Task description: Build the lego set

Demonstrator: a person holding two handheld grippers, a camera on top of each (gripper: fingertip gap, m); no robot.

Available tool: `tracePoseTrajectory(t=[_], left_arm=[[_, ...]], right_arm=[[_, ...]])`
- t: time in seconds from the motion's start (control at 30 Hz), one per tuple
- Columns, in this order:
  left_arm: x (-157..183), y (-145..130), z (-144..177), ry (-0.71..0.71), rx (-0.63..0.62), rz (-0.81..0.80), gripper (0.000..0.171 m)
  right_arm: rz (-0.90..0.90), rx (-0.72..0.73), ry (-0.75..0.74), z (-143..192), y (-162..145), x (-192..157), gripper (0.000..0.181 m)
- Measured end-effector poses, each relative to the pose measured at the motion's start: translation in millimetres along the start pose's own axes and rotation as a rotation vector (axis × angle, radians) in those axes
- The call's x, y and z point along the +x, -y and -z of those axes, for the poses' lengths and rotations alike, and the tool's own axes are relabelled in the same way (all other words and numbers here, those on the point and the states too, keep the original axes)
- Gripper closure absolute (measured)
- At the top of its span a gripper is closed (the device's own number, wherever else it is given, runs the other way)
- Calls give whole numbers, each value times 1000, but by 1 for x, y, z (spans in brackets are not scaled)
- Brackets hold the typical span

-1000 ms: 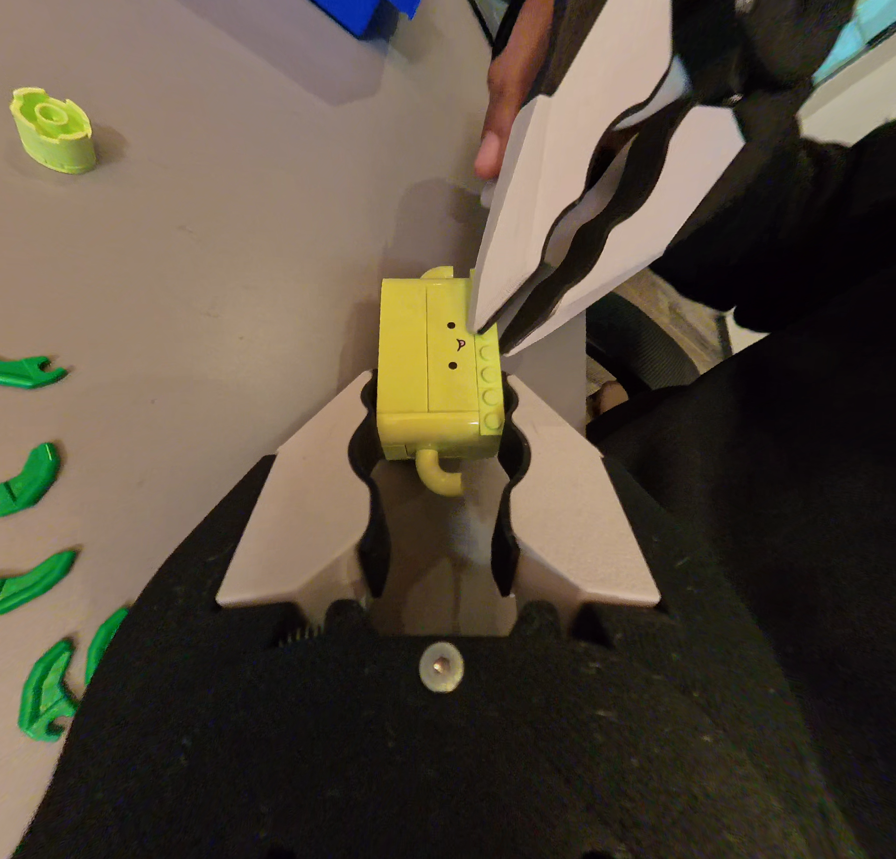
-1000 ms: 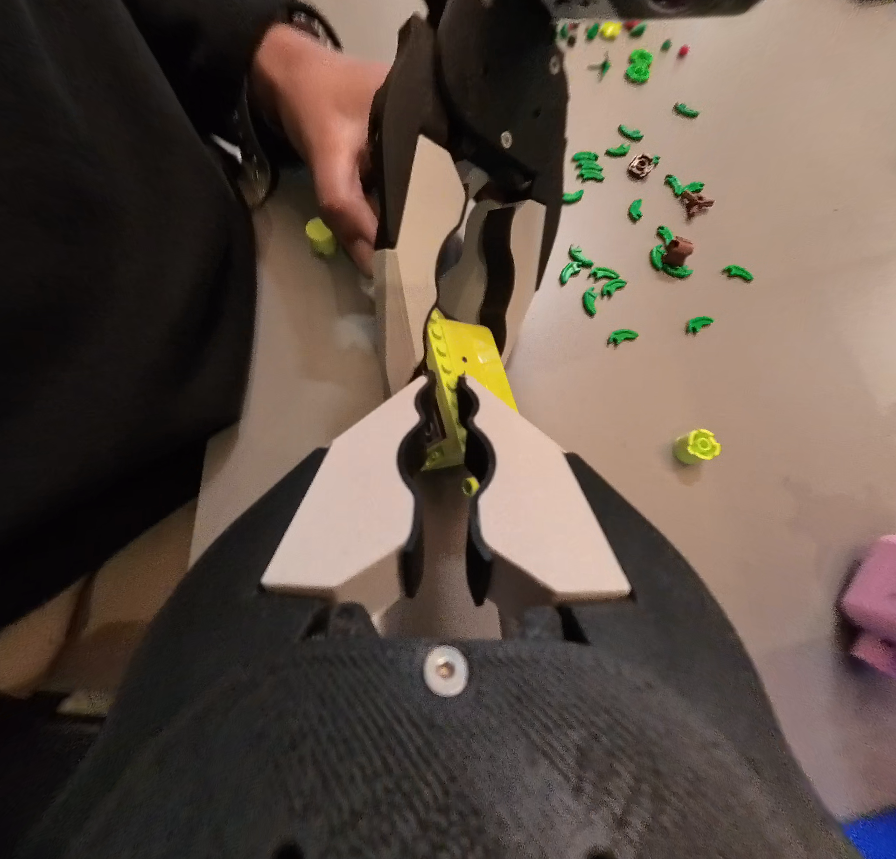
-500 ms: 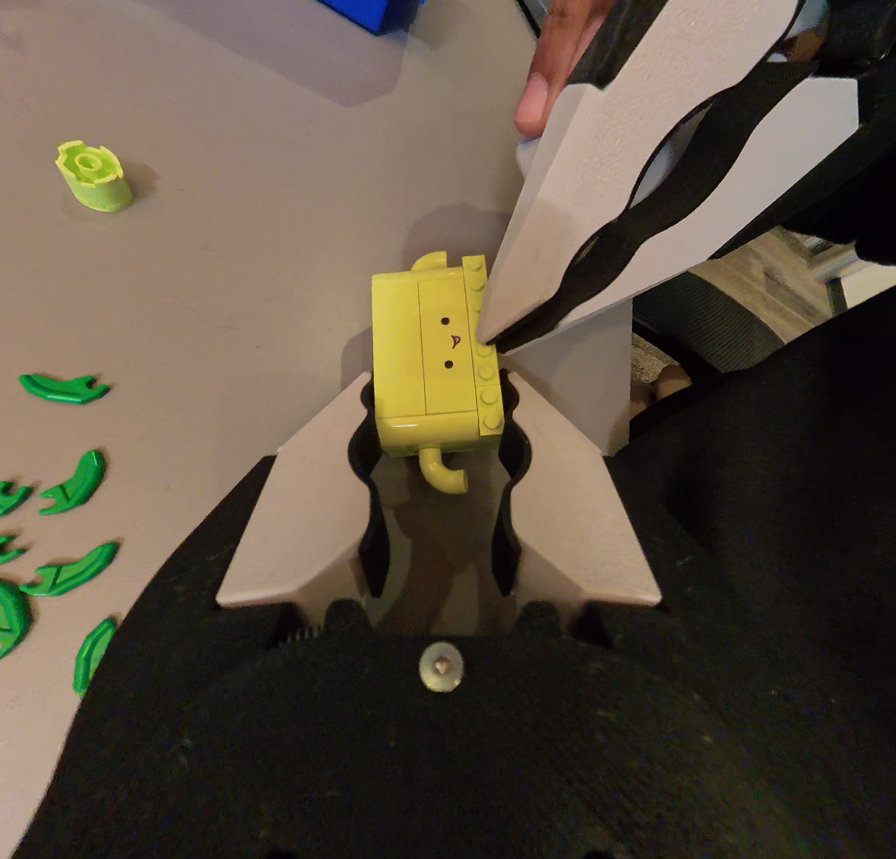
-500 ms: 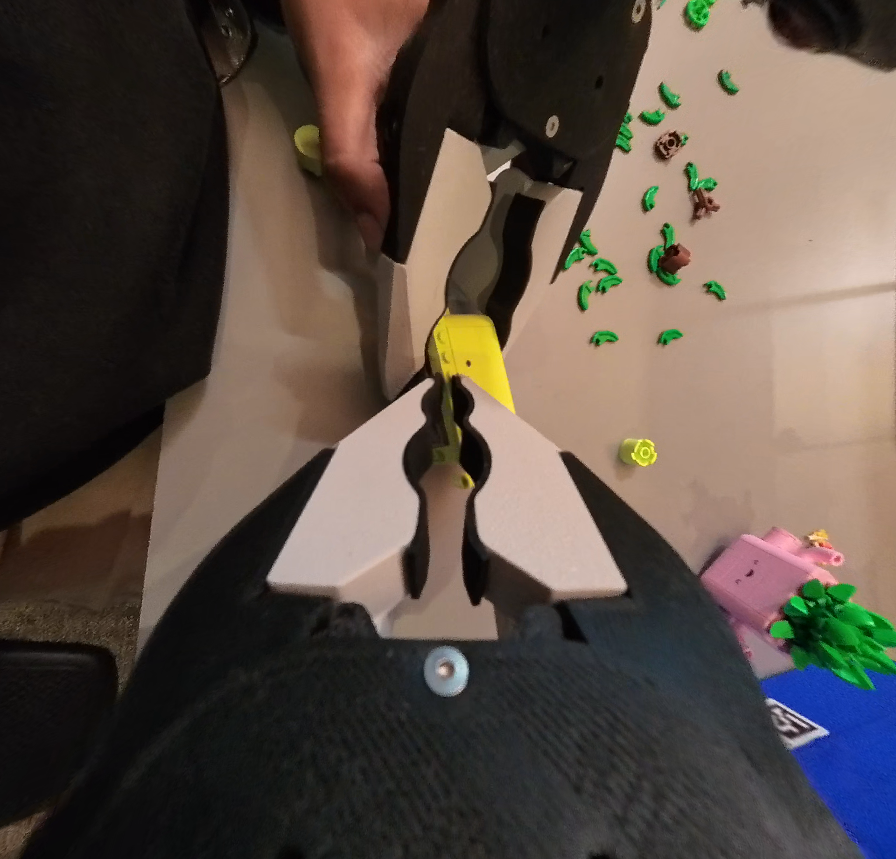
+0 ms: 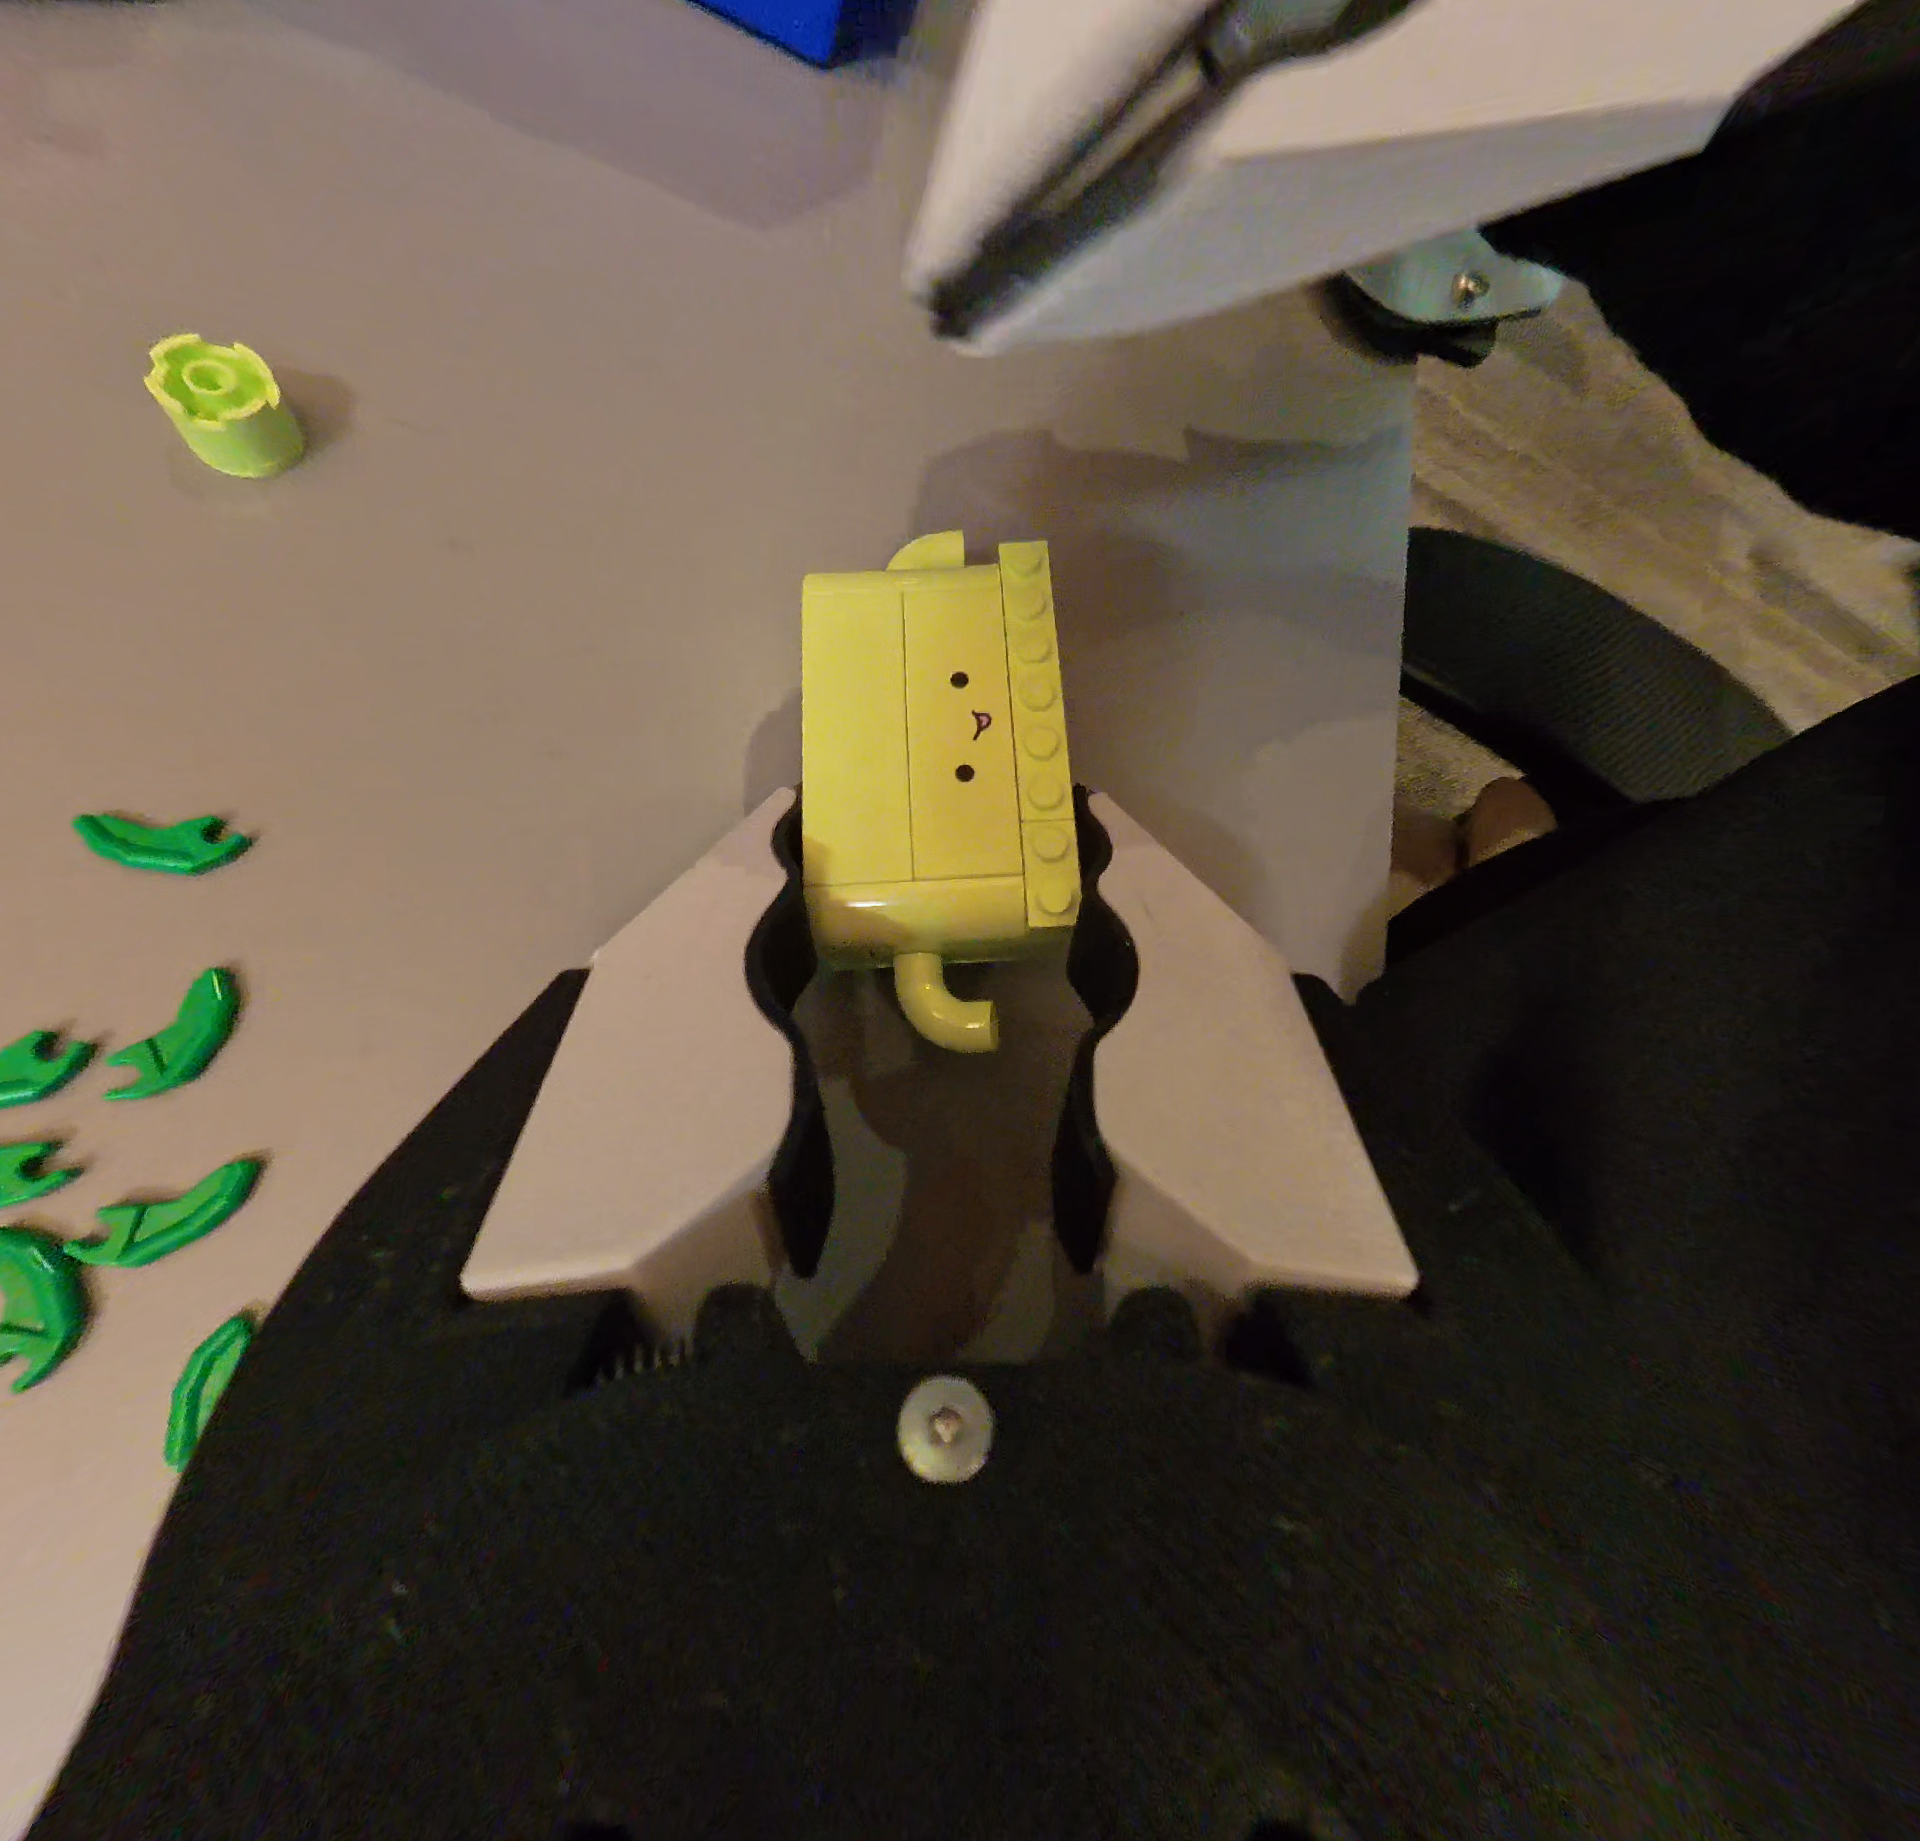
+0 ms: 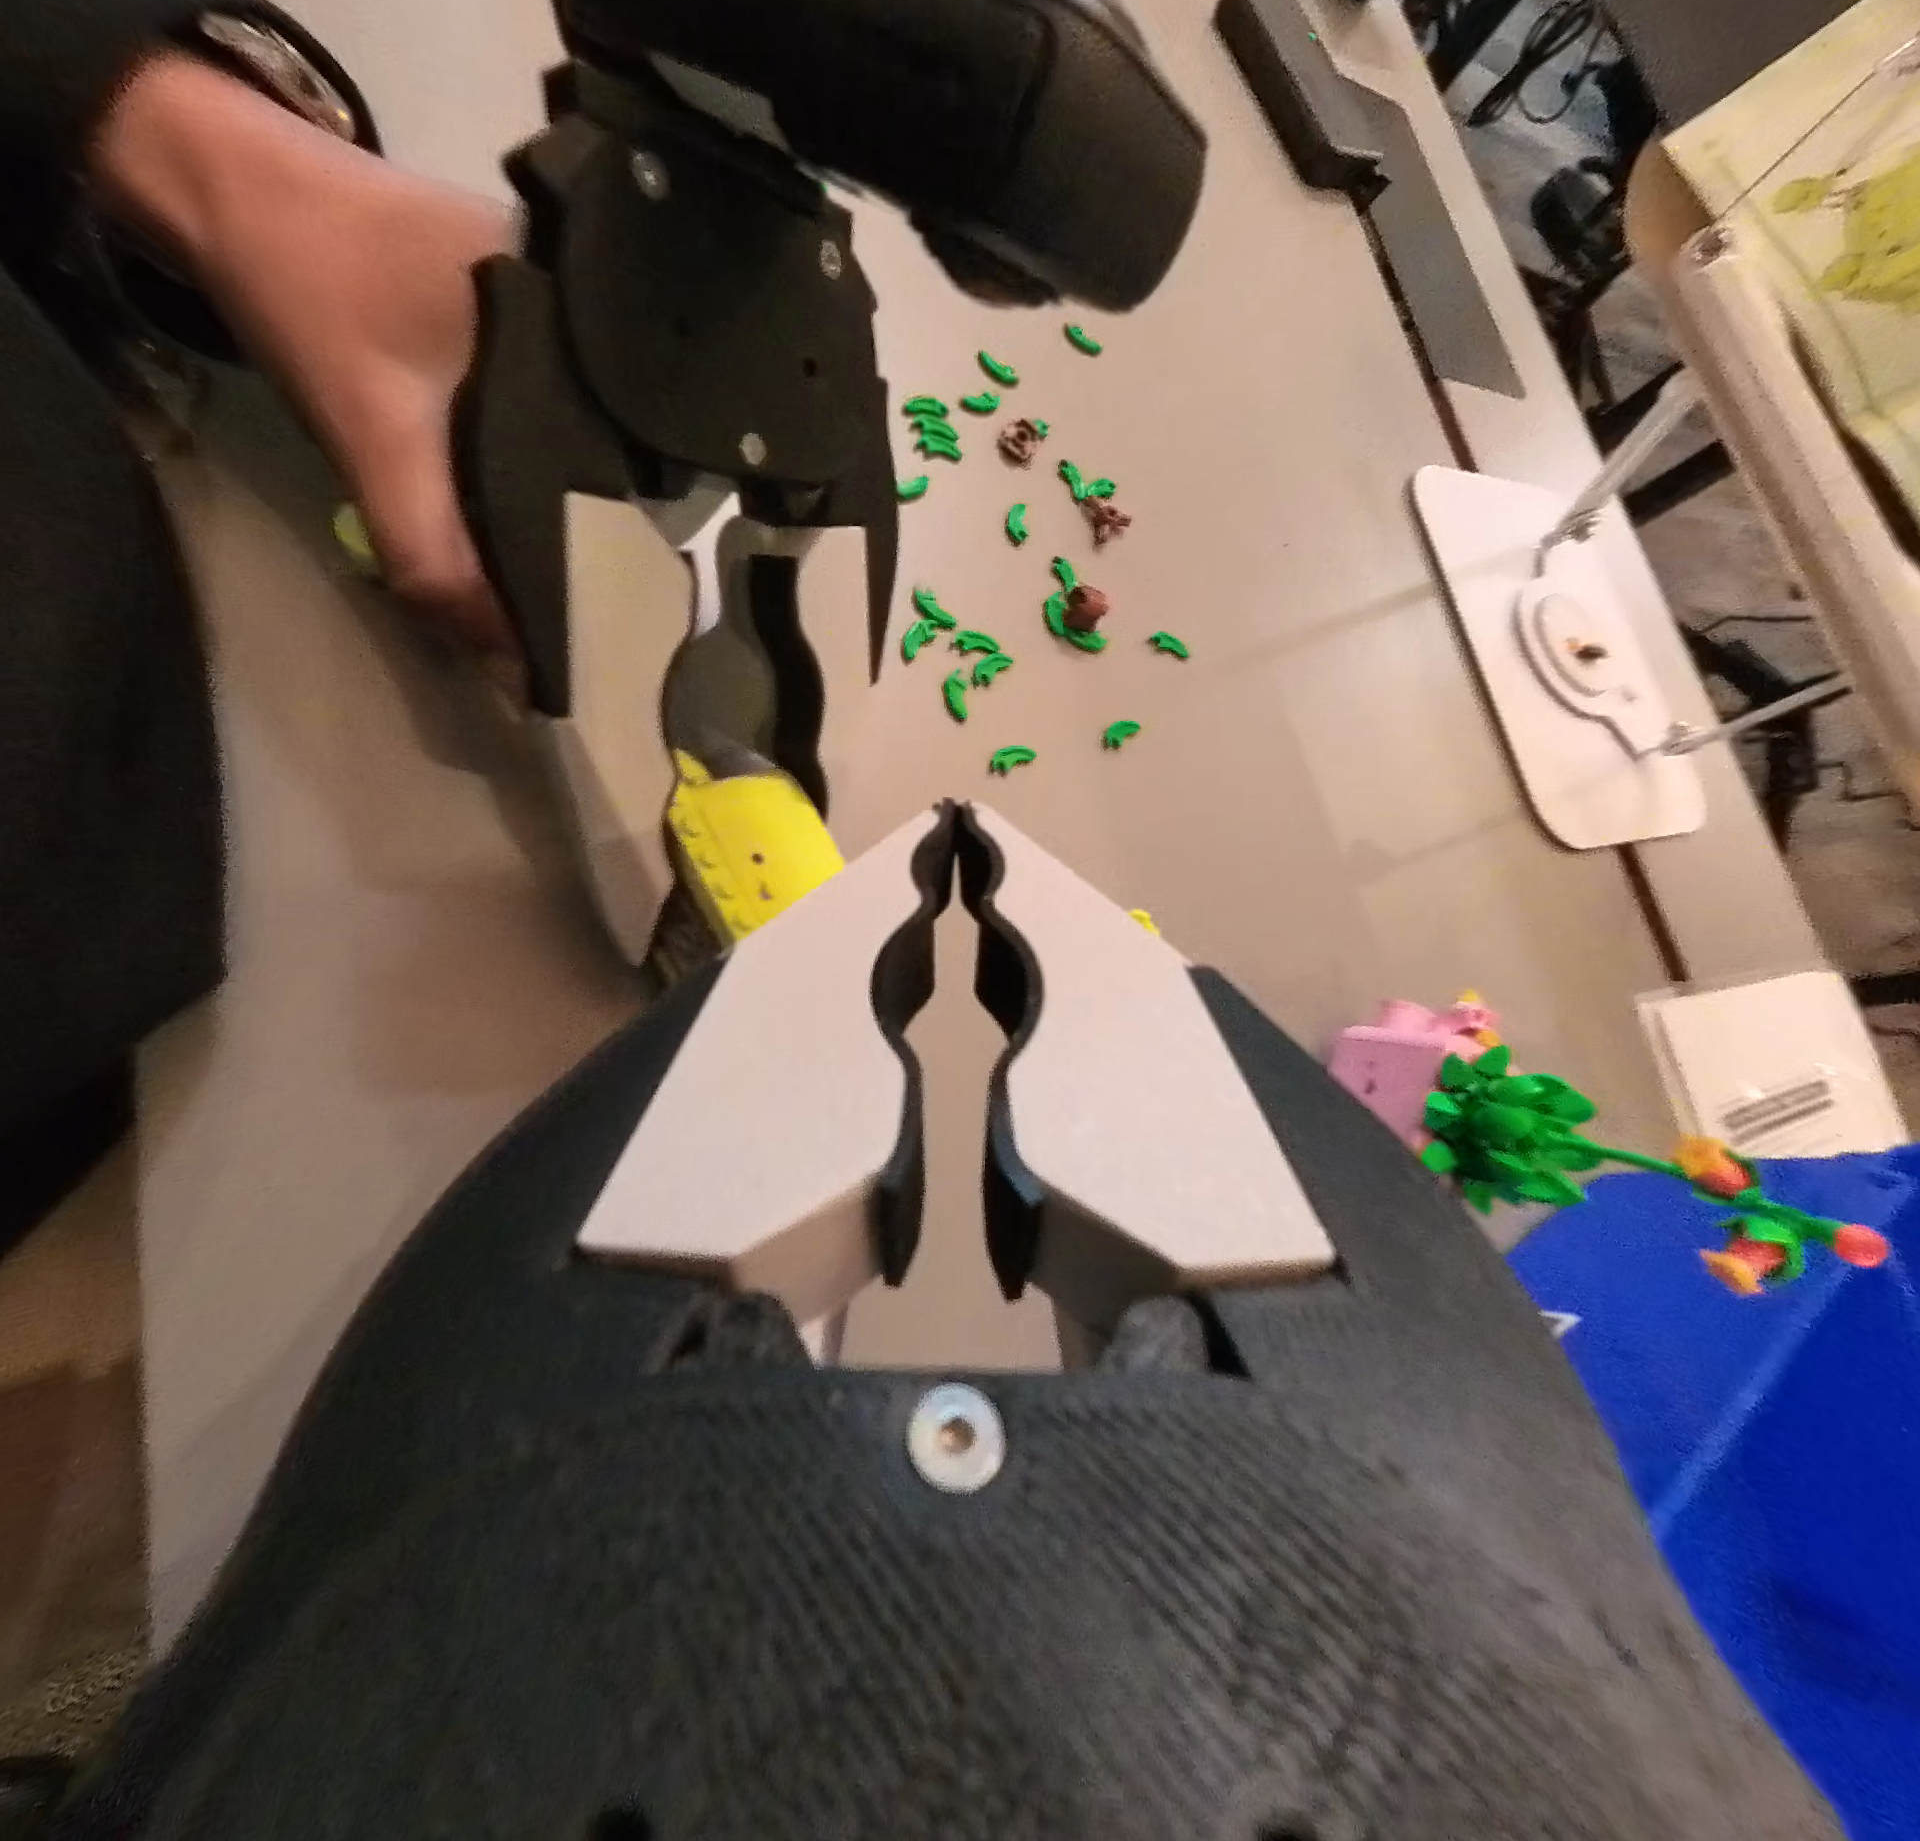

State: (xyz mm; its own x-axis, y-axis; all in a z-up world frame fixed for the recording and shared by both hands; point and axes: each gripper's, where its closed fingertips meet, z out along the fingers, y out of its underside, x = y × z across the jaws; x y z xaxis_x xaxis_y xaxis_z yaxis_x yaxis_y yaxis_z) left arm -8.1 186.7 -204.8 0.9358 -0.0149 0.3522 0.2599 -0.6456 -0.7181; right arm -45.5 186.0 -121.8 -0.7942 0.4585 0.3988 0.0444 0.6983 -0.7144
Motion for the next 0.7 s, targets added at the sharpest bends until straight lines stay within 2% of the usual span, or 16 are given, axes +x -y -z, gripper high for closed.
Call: tracePoseTrajectory(t=[0.13,0.23,0.33,0.47,0.7], left_arm=[[-4,0,3,11,13,20,125],[-4,0,2,12,11,16,125],[-2,0,2,-3,7,12,125],[-1,-2,2,7,-16,-48,125],[0,-3,1,0,-19,-48,125]], right_arm=[[-129,-47,36,-3,-22,-12,176],[-244,12,106,-4,-23,-28,170],[-286,73,197,-1,-17,-40,173],[-256,35,327,-3,-17,-49,170],[-62,-100,407,-15,-26,-56,175]])
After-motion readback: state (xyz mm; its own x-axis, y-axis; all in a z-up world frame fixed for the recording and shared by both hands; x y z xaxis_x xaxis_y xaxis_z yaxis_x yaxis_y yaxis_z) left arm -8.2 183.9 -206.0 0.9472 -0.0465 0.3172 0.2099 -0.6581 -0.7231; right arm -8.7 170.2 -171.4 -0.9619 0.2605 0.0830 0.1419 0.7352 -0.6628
